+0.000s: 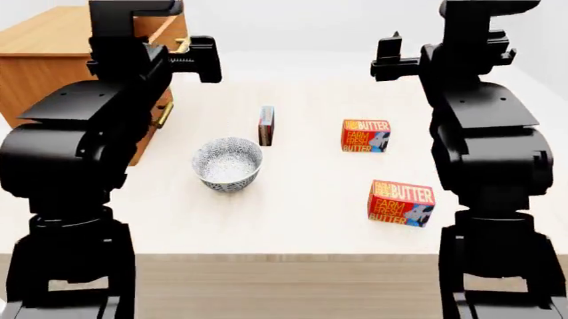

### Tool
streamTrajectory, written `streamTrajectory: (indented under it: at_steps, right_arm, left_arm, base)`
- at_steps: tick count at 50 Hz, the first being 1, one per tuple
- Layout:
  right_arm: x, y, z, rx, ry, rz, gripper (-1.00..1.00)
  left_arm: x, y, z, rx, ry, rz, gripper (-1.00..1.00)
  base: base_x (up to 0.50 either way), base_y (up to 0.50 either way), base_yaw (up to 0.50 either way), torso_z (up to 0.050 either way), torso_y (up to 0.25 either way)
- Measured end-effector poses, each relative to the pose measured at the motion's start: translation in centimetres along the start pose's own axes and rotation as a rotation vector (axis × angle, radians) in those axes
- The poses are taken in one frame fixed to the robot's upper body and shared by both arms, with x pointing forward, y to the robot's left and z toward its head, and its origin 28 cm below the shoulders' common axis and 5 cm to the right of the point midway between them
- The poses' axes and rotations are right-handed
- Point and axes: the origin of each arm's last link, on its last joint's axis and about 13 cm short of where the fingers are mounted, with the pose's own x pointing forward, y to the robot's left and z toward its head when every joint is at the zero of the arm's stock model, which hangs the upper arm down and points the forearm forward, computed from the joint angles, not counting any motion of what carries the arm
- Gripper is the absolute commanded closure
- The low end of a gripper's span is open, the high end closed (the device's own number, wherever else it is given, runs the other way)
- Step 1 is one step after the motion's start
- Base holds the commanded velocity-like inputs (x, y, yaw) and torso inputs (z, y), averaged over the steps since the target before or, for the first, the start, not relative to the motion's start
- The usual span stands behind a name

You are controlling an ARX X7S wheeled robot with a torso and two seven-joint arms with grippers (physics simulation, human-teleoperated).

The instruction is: Put the chocolate pudding in the top drawer of the cabinet and close it.

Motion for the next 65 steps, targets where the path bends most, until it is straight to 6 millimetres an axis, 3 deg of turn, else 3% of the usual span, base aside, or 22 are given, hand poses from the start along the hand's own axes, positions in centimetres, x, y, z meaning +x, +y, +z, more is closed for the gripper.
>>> streamTrajectory:
  at_steps: [10, 21, 34, 65]
  right_arm:
    - [2.7, -0.7, 3.3, 0.0, 0.004, -0.016, -1.0]
    - [4.1, -0.9, 4.6, -0.016, 0.017, -0.007, -1.0]
    - [3.9, -1.0, 4.5, -0.019, 0.037, 0.021, -1.0]
    - [3.8, -0.8, 3.6, -0.011, 0.062, 0.049, -1.0]
  left_arm:
    - [2.6, 0.2, 3.9, 0.024, -0.011, 0.018, -1.0]
    - [3.8, 0.1, 5.9, 0.045, -0.001, 0.012, -1.0]
    - [3.9, 0.1, 6.5, 0.065, 0.014, 0.013, -1.0]
    - [4.1, 0.1, 6.5, 0.094, 0.03, 0.013, -1.0]
  base:
    - [0.0, 0.0, 0.0, 0.05, 0.0]
    - [0.0, 0.07, 0.0, 0.017, 0.0]
    - [0.0, 0.43, 0.0, 0.0, 0.0]
    - [0.01, 0.08, 0.0, 0.0, 0.0]
